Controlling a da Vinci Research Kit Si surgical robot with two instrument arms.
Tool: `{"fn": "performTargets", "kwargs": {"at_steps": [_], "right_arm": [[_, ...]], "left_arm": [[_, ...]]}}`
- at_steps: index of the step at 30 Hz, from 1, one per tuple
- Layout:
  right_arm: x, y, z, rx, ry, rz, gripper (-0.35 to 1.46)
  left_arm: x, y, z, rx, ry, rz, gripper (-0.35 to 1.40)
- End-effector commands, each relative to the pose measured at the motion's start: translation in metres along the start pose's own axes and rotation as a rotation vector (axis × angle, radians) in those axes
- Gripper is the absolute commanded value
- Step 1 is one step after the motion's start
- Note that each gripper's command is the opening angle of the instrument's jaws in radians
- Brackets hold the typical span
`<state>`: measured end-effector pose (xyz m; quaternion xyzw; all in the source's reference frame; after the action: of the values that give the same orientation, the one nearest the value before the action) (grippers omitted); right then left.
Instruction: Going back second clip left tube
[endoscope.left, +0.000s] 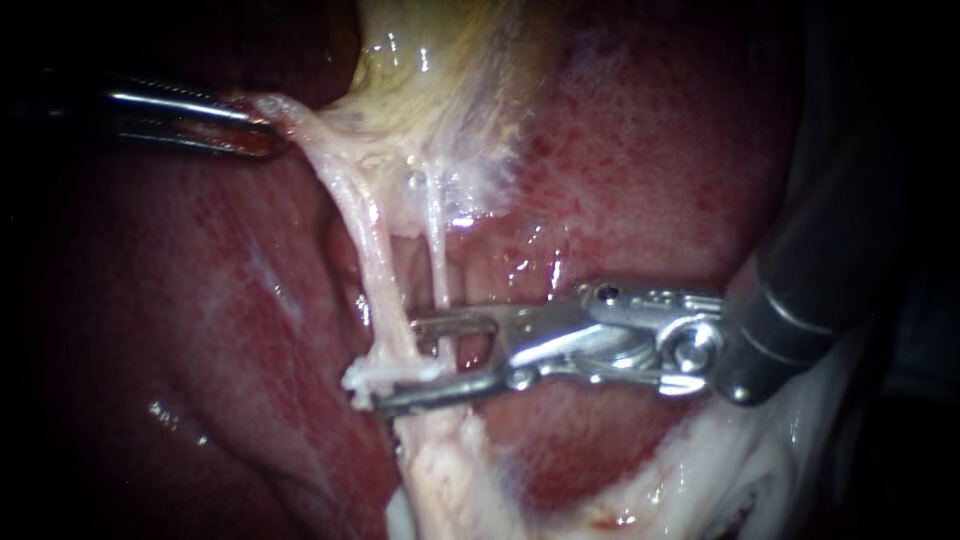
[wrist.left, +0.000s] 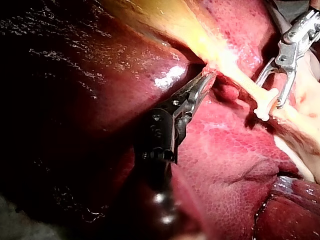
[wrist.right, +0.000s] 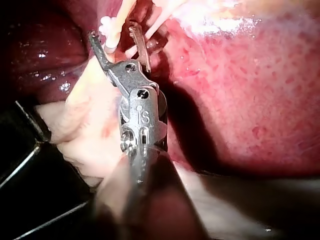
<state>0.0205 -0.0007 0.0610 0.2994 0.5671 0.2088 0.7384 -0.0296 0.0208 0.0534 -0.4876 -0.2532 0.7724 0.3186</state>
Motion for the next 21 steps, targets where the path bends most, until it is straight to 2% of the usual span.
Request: {"fn": "performTargets", "kwargs": {"at_steps": [1, 7, 11, 13, 17, 19, 21], "right_arm": [[0.0003, -0.0002, -0.0005, -0.004, 0.001, -0.023, 0.5], [0.0004, -0.0007, -0.0028, -0.017, 0.001, -0.124, 0.5], [0.0004, -0.0012, -0.0054, -0.025, -0.009, -0.215, 0.5], [0.0004, -0.0014, -0.0066, -0.032, -0.033, -0.253, 0.5], [0.0009, -0.0018, -0.0097, -0.051, -0.138, -0.315, 0.5], [0.0012, -0.0019, -0.011, -0.057, -0.156, -0.326, 0.5], [0.0017, -0.0019, -0.0125, -0.061, -0.156, -0.33, 0.5]], "left_arm": [[0.0, 0.0, 0.0, -0.001, 0.0, 0.001, -0.35], [0.0, 0.0, -0.0001, -0.001, 0.0, 0.001, -0.35], [-0.0001, 0.0, -0.0002, -0.002, 0.0, 0.002, -0.35], [-0.0002, -0.0001, -0.0002, -0.002, 0.0, 0.002, -0.35], [-0.0003, -0.0001, -0.0001, -0.001, 0.0, 0.002, -0.35], [-0.0003, -0.0002, -0.0001, -0.002, 0.0, 0.003, -0.35], [-0.0004, -0.0003, 0.0, -0.001, 0.0, 0.003, -0.35]]}}
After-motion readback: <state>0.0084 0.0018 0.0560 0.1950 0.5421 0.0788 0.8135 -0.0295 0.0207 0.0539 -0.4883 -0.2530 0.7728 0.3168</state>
